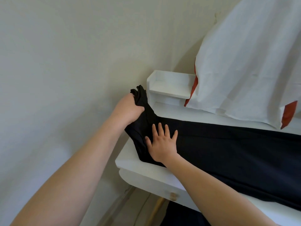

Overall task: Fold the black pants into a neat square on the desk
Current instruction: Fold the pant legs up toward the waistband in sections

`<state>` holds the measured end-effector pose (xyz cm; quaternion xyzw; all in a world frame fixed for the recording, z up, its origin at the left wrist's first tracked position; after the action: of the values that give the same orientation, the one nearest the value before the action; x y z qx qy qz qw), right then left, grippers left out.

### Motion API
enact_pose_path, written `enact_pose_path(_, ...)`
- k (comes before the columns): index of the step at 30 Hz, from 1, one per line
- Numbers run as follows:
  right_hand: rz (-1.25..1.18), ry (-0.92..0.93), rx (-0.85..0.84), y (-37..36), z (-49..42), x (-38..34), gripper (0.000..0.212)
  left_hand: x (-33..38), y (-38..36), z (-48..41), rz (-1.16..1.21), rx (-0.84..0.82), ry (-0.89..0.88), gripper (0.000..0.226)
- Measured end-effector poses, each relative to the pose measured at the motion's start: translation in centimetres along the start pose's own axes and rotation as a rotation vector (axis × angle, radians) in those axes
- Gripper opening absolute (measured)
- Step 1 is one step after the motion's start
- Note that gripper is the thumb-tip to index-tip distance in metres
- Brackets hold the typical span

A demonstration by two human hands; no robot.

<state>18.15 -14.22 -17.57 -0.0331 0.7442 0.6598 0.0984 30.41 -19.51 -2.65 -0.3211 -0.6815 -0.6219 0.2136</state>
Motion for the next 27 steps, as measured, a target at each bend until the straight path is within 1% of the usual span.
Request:
enact_pose_path(3, -0.045, 0.032, -0.014, 0.1, 0.1, 0.1, 0.071, 2.7, -1.6, 1.4, 0.021, -0.14, -0.02, 0.054)
enact_pose_path(5, -0.158, 0.031, -0.018, 0.6, -0.2, 0.3, 0.071, 4.3, -3.0, 2.5, 0.016, -0.23, -0.045, 0.053)
enact_pose_path(6, -0.27, 0.021, 0.01, 1.2, -0.3, 0.5, 0.068, 4.8, -3.7, 3.0, 0.017, -0.269, -0.056, 0.053)
enact_pose_path(7, -0.449, -0.007, 0.048, 2.0, -0.4, 1.0, 0.061, 5.4, -4.4, 3.6, 0.02, -0.297, -0.071, 0.054)
enact_pose_path(8, -0.709, -0.051, 0.064, 2.7, -0.3, 1.7, 0.052, 5.8, -5.0, 4.0, 0.022, -0.308, -0.088, 0.054)
enact_pose_path(9, -1.019, -0.106, 0.055, 3.3, -0.1, 2.6, 0.051, 6.1, -5.6, 4.4, 0.023, -0.309, -0.105, 0.055)
enact_pose_path(10, -1.31, -0.18, 0.059, 3.6, 0.0, 3.8, 0.054, 6.4, -6.1, 4.8, 0.019, -0.305, -0.121, 0.057)
enact_pose_path(11, -1.55, -0.282, 0.075, 3.8, 0.1, 5.1, 0.056, 6.6, -6.7, 5.2, 0.008, -0.302, -0.138, 0.059)
enact_pose_path(12, -1.703, -0.407, 0.1, 4.1, 0.3, 6.7, 0.053, 6.9, -7.4, 5.7, -0.012, -0.304, -0.155, 0.061)
enact_pose_path(13, -1.755, -0.525, 0.115, 4.4, 0.5, 8.2, 0.046, 7.1, -8.1, 6.1, -0.034, -0.309, -0.171, 0.063)
enact_pose_path(14, -1.698, -0.615, 0.111, 4.7, 0.8, 9.6, 0.038, 7.3, -8.9, 6.4, -0.053, -0.317, -0.186, 0.065)
enact_pose_path(15, -1.583, -0.667, 0.085, 5.1, 1.0, 10.7, 0.035, 7.5, -9.7, 6.7, -0.069, -0.325, -0.2, 0.067)
enact_pose_path(17, -1.343, -0.694, 0.049, 5.8, 1.5, 12.6, 0.042, 7.7, -11.1, 7.4, -0.086, -0.341, -0.22, 0.069)
enact_pose_path(18, -1.29, -0.687, 0.047, 6.0, 1.7, 13.4, 0.048, 7.8, -11.8, 7.7, -0.086, -0.351, -0.229, 0.069)
enact_pose_path(19, -1.293, -0.664, 0.035, 6.1, 1.8, 13.9, 0.053, 7.8, -12.4, 8.1, -0.086, -0.357, -0.238, 0.068)
enact_pose_path(21, -1.389, -0.598, -0.016, 6.1, 2.1, 14.1, 0.06, 7.9, -13.6, 8.8, -0.102, -0.364, -0.257, 0.063)
enact_pose_path(24, -1.425, -0.555, -0.052, 5.9, 2.3, 14.1, 0.057, 7.9, -15.1, 9.6, -0.121, -0.34, -0.276, 0.054)
enact_pose_path(25, -1.406, -0.553, -0.033, 5.8, 2.3, 14.2, 0.055, 7.8, -15.6, 9.8, -0.123, -0.338, -0.281, 0.053)
enact_pose_path(27, -1.349, -0.585, 0.046, 5.6, 2.3, 14.7, 0.038, 7.7, -16.5, 10.3, -0.122, -0.367, -0.292, 0.054)
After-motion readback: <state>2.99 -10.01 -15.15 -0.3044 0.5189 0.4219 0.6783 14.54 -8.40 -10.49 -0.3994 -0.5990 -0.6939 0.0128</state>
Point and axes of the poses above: each hand's wrist, its own z-axis away from the middle knuckle, its own y-axis out of the back of the hand, x = y × z, the point moved 6 cm from there along -z, towards the middle knuckle, and after that the axes turned 3 degrees about x, right-handed, at the moved point
